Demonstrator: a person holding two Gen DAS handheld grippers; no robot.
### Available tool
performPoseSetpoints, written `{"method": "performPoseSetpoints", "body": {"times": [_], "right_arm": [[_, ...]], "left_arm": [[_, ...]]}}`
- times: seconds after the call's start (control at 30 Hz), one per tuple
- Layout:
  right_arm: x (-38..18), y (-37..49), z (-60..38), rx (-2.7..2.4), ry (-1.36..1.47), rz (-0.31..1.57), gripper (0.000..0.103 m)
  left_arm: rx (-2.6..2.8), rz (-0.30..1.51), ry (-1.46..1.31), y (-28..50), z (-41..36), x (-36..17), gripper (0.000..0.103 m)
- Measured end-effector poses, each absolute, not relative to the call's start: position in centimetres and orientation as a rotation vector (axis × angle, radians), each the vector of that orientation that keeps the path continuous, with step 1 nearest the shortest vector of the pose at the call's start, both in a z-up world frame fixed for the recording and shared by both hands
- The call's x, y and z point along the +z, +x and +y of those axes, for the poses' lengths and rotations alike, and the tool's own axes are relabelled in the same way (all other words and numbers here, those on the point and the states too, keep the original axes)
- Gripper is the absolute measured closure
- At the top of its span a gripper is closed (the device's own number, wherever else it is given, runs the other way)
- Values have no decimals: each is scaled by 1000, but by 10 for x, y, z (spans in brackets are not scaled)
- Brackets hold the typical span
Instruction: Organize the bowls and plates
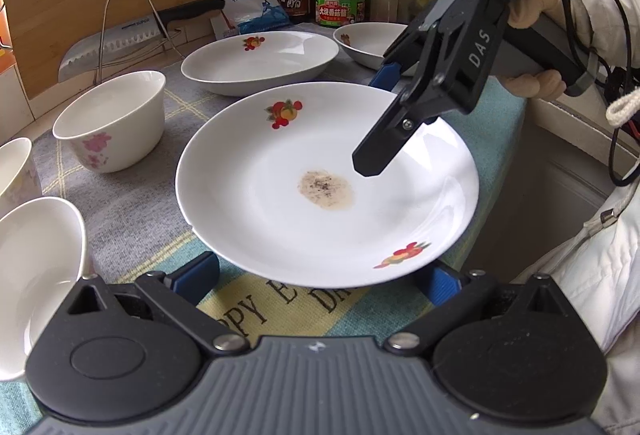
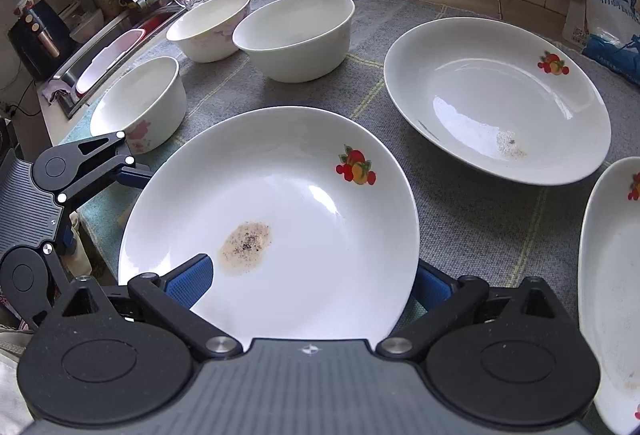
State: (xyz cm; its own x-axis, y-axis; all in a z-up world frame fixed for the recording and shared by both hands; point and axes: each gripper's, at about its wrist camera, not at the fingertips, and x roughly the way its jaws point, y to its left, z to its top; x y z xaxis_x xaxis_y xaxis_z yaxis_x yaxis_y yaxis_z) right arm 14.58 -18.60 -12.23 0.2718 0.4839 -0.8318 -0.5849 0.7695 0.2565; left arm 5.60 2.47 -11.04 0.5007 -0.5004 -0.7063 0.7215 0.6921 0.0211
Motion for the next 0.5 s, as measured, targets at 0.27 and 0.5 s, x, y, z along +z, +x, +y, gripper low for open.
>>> {"method": "performPoseSetpoints", "body": {"times": [0.27,0.5], "right_arm": [[-118,174,-195,791,11,1179,0],[-116,182,-188,836,12,1224,0]], "left_arm": [[-762,727,350,56,21,-109,1],[-773,718,371,54,19,-108,1]]}}
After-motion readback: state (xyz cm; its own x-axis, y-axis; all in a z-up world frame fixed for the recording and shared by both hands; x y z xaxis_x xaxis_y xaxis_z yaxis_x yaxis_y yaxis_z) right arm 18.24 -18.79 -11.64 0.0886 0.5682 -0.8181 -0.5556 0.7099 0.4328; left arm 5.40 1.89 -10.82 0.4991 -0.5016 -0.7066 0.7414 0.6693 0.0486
